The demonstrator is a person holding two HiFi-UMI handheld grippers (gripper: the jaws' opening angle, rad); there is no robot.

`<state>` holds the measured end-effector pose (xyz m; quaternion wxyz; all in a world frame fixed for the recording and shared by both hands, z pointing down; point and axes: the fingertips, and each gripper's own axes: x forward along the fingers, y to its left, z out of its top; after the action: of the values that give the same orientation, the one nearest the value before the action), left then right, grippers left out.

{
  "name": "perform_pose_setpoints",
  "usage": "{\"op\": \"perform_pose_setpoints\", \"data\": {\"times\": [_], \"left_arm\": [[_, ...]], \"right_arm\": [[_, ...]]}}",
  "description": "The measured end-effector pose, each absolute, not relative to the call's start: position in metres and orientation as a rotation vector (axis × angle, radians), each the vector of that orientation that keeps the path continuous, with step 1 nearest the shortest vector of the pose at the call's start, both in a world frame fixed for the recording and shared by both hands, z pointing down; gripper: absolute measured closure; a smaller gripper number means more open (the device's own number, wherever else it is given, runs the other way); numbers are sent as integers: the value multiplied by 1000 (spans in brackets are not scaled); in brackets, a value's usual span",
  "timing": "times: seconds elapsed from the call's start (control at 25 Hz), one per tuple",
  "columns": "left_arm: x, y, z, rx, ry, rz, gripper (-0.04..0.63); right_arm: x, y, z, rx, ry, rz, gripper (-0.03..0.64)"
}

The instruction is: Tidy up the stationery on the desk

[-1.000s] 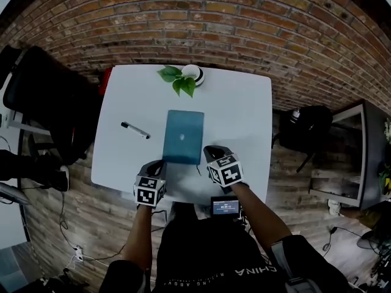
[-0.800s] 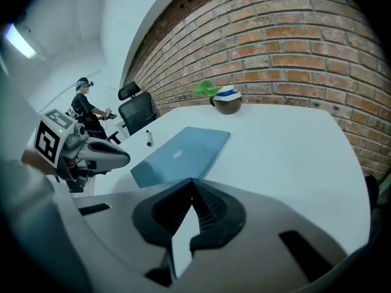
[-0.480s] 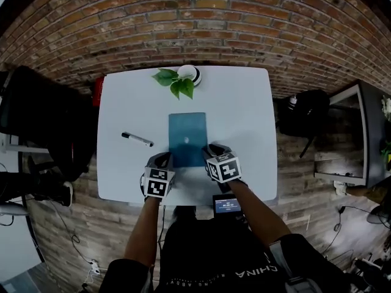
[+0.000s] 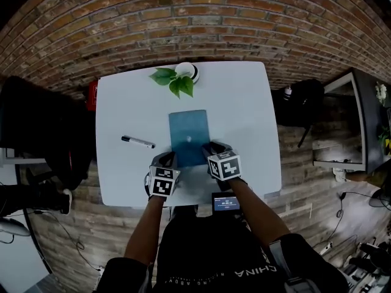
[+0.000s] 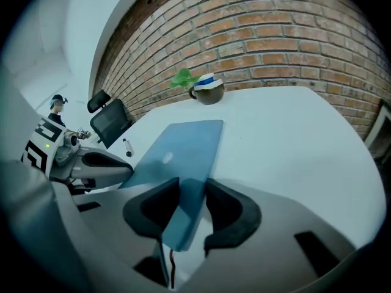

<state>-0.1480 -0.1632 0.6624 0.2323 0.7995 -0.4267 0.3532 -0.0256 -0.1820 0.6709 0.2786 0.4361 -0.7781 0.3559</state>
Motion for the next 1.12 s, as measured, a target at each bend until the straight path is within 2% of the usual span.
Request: {"op": "perform_pose_setpoints", "data": {"times": [0.56, 1.12], "left_arm": [[-149, -162, 663, 2203, -1130, 950, 583], [-153, -163, 662, 2230, -1079, 944, 583]], "right_arm": [[-23, -180, 655, 1215, -2101, 976, 520], [-46, -178, 589, 1152, -2276, 871, 563]]}}
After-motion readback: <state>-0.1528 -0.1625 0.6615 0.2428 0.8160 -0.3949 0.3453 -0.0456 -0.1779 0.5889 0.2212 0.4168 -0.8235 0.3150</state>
